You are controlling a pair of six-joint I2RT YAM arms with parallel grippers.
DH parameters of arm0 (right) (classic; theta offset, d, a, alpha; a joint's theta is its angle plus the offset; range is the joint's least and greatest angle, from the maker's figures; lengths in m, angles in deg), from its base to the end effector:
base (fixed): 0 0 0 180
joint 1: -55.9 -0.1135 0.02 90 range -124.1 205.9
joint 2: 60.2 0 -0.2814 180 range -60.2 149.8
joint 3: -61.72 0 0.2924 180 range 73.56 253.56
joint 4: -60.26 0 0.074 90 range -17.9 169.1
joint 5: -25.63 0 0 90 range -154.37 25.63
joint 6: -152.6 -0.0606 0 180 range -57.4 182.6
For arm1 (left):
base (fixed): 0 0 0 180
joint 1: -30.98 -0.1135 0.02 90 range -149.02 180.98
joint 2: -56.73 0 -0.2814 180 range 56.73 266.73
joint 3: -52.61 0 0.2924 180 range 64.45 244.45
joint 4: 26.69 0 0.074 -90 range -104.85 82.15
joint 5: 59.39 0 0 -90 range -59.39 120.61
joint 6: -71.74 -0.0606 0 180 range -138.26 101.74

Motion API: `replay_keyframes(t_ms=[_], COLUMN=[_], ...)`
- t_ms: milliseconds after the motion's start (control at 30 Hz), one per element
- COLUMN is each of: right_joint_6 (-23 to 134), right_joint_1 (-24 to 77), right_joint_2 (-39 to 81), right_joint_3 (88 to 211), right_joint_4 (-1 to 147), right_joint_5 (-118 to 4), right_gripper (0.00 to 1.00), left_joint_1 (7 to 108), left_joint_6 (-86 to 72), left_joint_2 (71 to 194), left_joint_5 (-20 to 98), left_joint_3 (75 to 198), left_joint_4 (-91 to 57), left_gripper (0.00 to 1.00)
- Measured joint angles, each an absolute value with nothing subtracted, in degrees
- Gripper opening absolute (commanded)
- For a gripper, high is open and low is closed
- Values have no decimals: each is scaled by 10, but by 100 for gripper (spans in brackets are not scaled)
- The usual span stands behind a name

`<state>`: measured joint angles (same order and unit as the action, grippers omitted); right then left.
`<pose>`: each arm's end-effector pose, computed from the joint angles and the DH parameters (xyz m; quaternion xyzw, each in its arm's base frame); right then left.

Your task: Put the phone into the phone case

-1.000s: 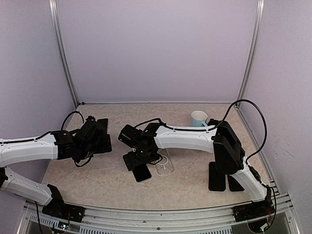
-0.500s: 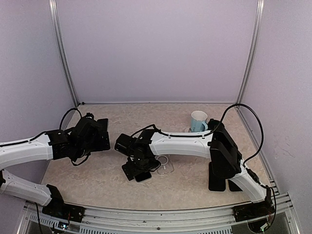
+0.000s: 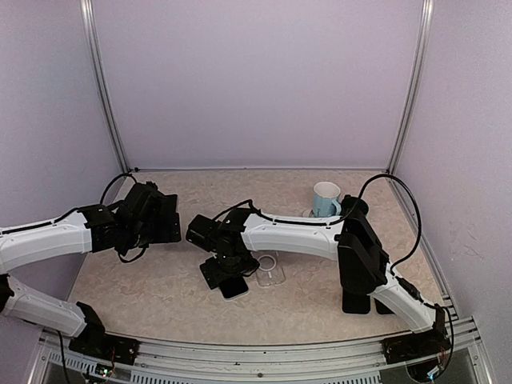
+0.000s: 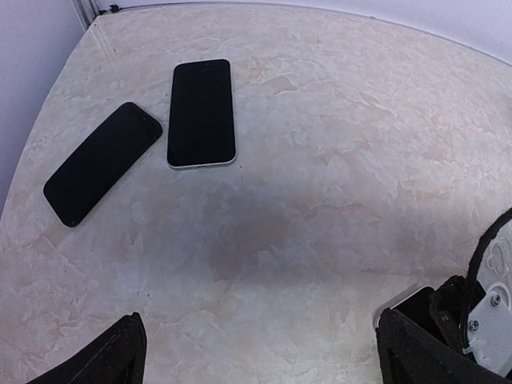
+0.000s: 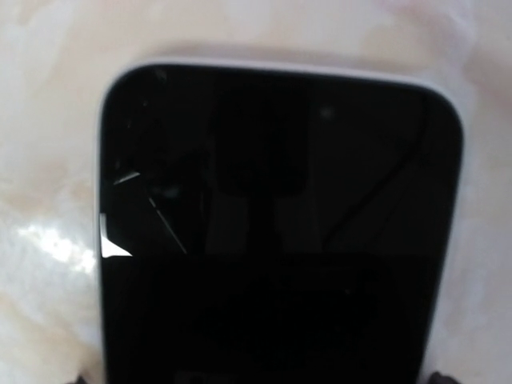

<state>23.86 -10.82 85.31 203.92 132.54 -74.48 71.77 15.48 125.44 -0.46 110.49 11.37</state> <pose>0.2379 0.5259 0.1265 -0.2282 0.9616 0.0465 0.1452 0.2383 -0.1643 0.2259 -0.0384 0.9062 -0.0053 0.4211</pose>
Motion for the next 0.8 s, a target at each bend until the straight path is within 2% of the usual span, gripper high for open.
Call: replay_keyframes(t_ms=[500,800], right_joint_6=[253,256], right_joint_1=[-108,-107], right_joint_2=[847,833], right_joint_3=[2029,2010], right_joint_4=[1328,1326], right_joint_5=[-729,-718], right_gripper=[69,62], left_joint_1=[714,712], left_joint_6=[148,148], left_joint_2=[1255,1255], left_joint_5=[4,4], left_joint_3=[1105,1105], left_joint_4=[113,113], left_gripper=[99,99])
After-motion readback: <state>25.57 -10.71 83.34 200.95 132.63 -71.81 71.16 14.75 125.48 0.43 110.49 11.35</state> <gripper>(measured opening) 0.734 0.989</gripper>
